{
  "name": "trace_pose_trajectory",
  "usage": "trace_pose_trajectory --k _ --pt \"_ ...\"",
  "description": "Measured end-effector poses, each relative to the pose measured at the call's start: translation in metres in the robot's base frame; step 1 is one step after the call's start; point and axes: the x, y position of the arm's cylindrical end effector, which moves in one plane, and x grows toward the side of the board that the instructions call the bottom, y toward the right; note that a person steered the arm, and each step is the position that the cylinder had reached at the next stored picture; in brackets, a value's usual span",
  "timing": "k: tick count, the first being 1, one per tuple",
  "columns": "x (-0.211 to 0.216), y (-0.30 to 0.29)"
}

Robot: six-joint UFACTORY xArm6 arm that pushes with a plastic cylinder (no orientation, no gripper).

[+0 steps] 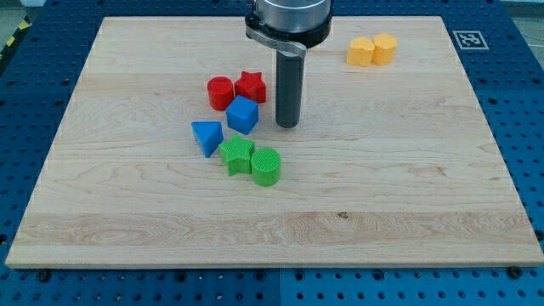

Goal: Push the yellow heart to the right of red star

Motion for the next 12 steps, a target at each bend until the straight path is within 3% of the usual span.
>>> trace_pose_trajectory --k 5,8,10,12 --pt "0.002 -0.072" --pt "0.003 -0.020" --pt "0.039 -0.003" --pt "-0.004 0.028"
